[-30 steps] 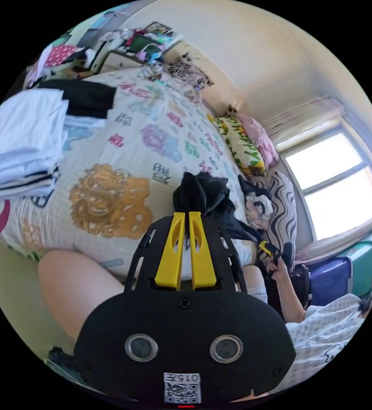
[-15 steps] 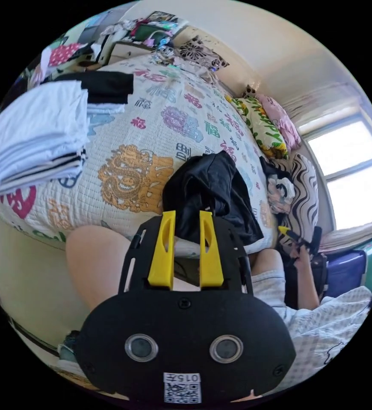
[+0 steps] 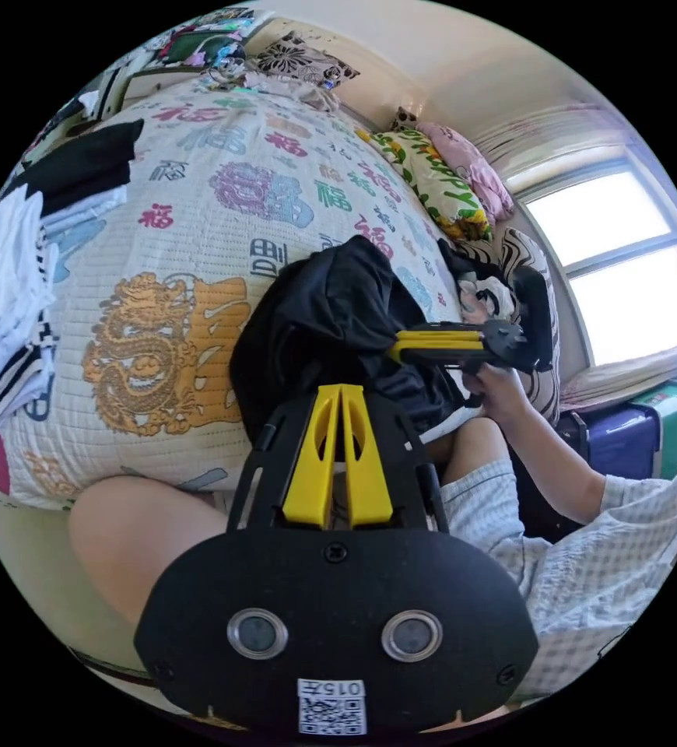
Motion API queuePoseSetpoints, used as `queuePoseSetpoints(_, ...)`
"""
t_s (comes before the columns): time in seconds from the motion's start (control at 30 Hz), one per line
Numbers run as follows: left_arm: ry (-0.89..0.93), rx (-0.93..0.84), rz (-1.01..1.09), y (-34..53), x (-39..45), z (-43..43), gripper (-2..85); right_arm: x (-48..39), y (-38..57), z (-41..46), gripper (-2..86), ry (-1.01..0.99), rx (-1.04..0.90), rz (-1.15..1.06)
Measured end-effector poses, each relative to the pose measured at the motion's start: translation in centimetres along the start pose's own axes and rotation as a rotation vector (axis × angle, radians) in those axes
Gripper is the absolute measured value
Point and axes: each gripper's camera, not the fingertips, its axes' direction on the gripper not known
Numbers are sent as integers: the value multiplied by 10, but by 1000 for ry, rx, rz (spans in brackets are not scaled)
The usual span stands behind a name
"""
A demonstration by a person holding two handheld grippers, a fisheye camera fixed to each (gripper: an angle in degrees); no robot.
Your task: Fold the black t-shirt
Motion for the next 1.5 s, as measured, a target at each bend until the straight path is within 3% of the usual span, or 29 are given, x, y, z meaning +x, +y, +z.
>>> queuePoseSetpoints(0.13,-5,59,26,8,8,-25,-2,32,54,-81,-2,-214,286,186)
queuePoseSetpoints(0.23,-8,71,123,9,36,-15,33,31,89,-135,-4,-193,436,210)
queuePoseSetpoints(0.33,-60,-56,208,6,67,29,115,21,107,-158,-4,-63,444,217)
queuePoseSetpoints(0.47,29,-175,340,15,114,83,134,2,126,-180,-3,-120,542,219)
queuePoseSetpoints(0.53,-34,-232,440,25,154,117,137,-10,127,-187,-3,-135,564,195)
queuePoseSetpoints(0.7,-359,-48,473,37,198,120,86,-44,124,-206,-2,-60,568,120)
queuePoseSetpoints(0.83,-352,17,455,55,191,94,81,-44,137,-220,-1,10,584,161)
queuePoseSetpoints(0.9,-360,18,427,60,179,89,86,-34,146,-218,0,34,562,211)
queuePoseSetpoints(1.03,-318,-15,391,65,162,81,97,9,166,-181,7,408,291,435)
queuePoseSetpoints(1.1,-304,-27,401,67,161,81,100,25,174,-159,11,336,196,475)
queuePoseSetpoints(1.17,-305,-52,420,68,164,84,103,10,178,-136,24,163,208,340)
queuePoseSetpoints(1.27,-307,-96,478,69,173,93,106,-19,169,-97,60,63,120,158)
queuePoseSetpoints(1.4,-326,-148,526,73,181,101,107,-39,157,-53,79,21,-9,27)
queuePoseSetpoints(1.5,-351,-161,559,74,180,101,108,-48,147,-26,88,97,-105,-54)
